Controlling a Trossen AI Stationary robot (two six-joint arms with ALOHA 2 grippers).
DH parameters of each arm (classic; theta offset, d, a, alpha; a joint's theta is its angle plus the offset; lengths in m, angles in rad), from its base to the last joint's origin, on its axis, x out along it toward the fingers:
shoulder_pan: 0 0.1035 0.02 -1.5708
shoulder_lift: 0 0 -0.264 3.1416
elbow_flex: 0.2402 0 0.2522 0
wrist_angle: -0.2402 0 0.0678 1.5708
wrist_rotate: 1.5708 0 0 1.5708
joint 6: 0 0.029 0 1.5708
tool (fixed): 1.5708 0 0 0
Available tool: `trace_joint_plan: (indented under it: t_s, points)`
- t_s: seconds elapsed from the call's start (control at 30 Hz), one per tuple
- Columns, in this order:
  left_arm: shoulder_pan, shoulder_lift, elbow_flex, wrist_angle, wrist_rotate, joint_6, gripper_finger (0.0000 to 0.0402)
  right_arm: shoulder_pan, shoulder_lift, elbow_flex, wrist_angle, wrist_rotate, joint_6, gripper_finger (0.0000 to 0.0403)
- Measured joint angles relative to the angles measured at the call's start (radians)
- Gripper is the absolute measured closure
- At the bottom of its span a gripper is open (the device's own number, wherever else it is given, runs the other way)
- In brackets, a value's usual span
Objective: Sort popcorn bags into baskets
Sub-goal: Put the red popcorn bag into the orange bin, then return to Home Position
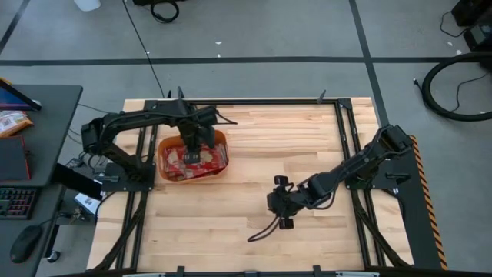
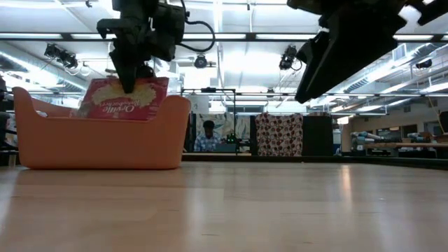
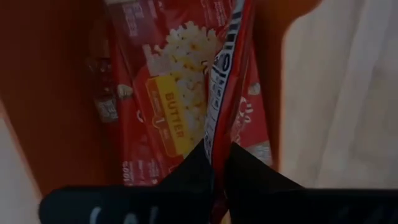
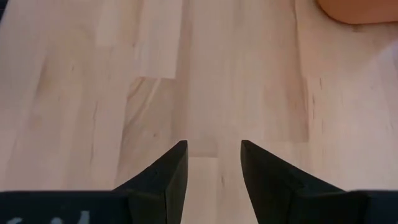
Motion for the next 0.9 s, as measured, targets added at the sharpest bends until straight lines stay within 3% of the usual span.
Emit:
trace_joint_plan:
  t_s: [0.2, 0.53, 0.67, 0.9]
  points:
    - [0.0, 0.001, 0.0, 0.035, -0.079, 0.008, 0.0343, 0.031, 0.0, 0.0, 0.014, 0.008, 0.03, 0.025]
    - [0.0, 0.001, 0.0, 0.058, -0.192, 0.008, 0.0231, 0.059, 0.0, 0.0, 0.013, 0.013, 0.08, 0.025]
    - [-0.001, 0.001, 0.0, 0.058, -0.303, -0.023, 0.0201, 0.058, 0.0, 0.0, 0.013, 0.037, 0.082, 0.025]
    - [-0.022, -0.142, -0.002, 0.136, -0.181, -0.044, 0.0211, 0.049, -0.015, 0.0, -0.003, 0.039, 0.085, 0.025]
